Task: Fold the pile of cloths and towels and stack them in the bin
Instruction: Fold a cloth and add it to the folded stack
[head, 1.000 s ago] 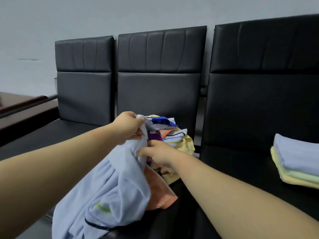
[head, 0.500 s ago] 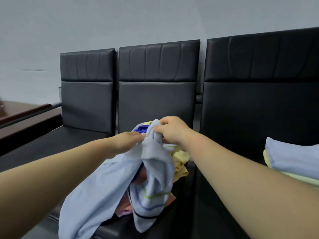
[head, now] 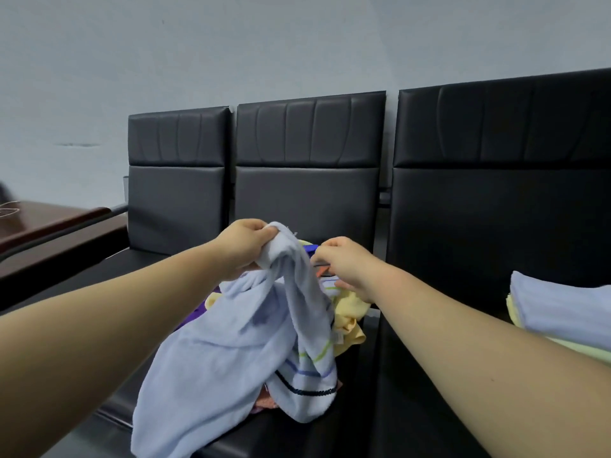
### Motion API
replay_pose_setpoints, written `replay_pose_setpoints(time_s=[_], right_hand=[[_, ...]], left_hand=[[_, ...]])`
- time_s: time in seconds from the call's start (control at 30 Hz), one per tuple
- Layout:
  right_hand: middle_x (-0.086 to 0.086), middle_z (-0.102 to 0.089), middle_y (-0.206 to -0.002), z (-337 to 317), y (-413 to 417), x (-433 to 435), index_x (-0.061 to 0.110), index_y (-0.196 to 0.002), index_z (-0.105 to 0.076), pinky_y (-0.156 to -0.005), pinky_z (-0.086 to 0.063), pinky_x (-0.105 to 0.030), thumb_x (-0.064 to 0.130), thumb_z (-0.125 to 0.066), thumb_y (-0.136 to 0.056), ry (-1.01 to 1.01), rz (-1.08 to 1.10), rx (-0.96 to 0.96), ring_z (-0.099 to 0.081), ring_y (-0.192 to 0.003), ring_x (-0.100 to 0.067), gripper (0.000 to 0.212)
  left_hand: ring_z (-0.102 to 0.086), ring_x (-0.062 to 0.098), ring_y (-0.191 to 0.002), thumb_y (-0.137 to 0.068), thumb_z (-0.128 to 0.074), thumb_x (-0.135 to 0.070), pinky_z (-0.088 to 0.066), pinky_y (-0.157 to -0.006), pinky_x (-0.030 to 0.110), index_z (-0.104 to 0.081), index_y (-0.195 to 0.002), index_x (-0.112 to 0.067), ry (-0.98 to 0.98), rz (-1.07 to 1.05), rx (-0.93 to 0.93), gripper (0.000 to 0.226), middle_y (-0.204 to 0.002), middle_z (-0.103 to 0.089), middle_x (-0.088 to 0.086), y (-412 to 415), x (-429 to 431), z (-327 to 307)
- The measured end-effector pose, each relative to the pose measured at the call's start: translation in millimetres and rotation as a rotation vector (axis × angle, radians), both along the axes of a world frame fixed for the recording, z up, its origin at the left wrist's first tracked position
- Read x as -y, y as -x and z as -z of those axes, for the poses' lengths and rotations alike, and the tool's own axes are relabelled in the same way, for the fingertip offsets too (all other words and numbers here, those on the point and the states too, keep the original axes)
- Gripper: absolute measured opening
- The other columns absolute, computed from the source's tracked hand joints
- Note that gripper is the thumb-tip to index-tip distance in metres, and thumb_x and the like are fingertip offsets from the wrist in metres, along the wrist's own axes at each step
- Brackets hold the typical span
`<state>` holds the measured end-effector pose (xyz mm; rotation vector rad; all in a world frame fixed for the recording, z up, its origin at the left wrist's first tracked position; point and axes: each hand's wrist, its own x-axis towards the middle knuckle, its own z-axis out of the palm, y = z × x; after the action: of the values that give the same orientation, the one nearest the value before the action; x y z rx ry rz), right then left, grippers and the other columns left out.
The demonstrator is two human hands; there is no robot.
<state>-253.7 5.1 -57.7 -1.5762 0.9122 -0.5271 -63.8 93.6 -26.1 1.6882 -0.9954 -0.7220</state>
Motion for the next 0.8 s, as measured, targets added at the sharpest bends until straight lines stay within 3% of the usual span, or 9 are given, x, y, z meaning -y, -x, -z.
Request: replay_pose_setpoints(time_s=[0.1,0.17,0.3,0.43,0.57,0.7,0.8], right_hand=[[-0.001,-0.067,-0.116,4.1,2.0,-7.9,0.029,-0.115,-0.063,-0.093,-0.056,-0.043,0.033,-0.075,-0.081,0.033,-0.111,-0.105,-0.064,-0.107,-0.023,0.036],[-0.003,-0.068,-0.118,3.9,1.9,-11.5,0.033,-0.122,-0.061,-0.093,-0.059,-0.046,0.037,-0.08,-0.082,0.066,-0.121,-0.132,-0.066,-0.108,-0.026,0.044],[-0.009,-0.074,-0.107,-13.4,13.2,-9.6,0.017,-0.112,-0.069,-0.084,-0.059,-0.037,0.019,-0.075,-0.095,-0.007,-0.051,-0.034,-0.069,-0.093,-0.022,0.017],[-0.021,-0.075,-0.107,-41.8,47.6,2.5,0.002,-0.121,-0.07,-0.084,-0.059,-0.04,0.008,-0.073,-0.093,-0.045,-0.031,0.063,-0.069,-0.09,-0.028,0.028],[-0.019,-0.076,-0.11,-69.4,97.8,14.0,0.005,-0.126,-0.069,-0.075,-0.058,-0.035,0.01,-0.069,-0.096,-0.081,0.038,0.174,-0.072,-0.093,-0.029,0.031],[-0.02,-0.075,-0.12,-82.7,150.3,25.6,0.003,-0.124,-0.072,-0.083,-0.06,-0.041,0.012,-0.062,-0.099,-0.04,0.174,0.237,-0.072,-0.099,-0.031,0.028],[-0.02,-0.075,-0.114,-86.5,181.8,32.8,0.003,-0.109,-0.076,-0.101,-0.055,-0.046,0.013,-0.062,-0.098,-0.007,0.253,0.258,-0.071,-0.102,-0.031,0.02]], left_hand=[[-0.063,0.027,-0.08,-0.105,-0.056,-0.028,-0.059,-0.075,0.039,-0.067,-0.095,-0.009,0.075,0.025,-0.062,0.024,-0.092,-0.064,0.016,15.8,10.7,-18.4],[-0.066,0.026,-0.085,-0.106,-0.055,-0.026,-0.059,-0.072,0.037,-0.068,-0.102,-0.008,0.11,0.057,-0.093,0.023,-0.098,-0.068,0.015,27.8,16.0,-30.4],[-0.067,0.023,-0.082,-0.106,-0.055,-0.028,-0.059,-0.066,0.033,-0.068,-0.105,-0.009,0.146,0.074,-0.081,0.023,-0.096,-0.069,0.012,46.8,18.1,-48.1],[-0.064,0.022,-0.075,-0.105,-0.054,-0.029,-0.057,-0.061,0.028,-0.065,-0.102,-0.014,0.151,0.025,-0.07,0.019,-0.093,-0.068,0.01,59.2,23.1,-53.5],[-0.062,0.026,-0.077,-0.101,-0.055,-0.032,-0.055,-0.066,0.035,-0.065,-0.106,-0.013,0.131,0.052,-0.07,0.022,-0.094,-0.067,0.011,88.7,32.0,-56.1],[-0.063,0.025,-0.075,-0.101,-0.057,-0.03,-0.055,-0.061,0.032,-0.065,-0.101,-0.013,0.129,0.132,-0.104,0.019,-0.09,-0.066,0.01,132.5,44.8,-56.0],[-0.062,0.022,-0.076,-0.102,-0.057,-0.028,-0.055,-0.062,0.032,-0.063,-0.094,-0.016,0.119,0.186,-0.114,0.016,-0.088,-0.064,0.007,164.4,53.7,-52.9]])
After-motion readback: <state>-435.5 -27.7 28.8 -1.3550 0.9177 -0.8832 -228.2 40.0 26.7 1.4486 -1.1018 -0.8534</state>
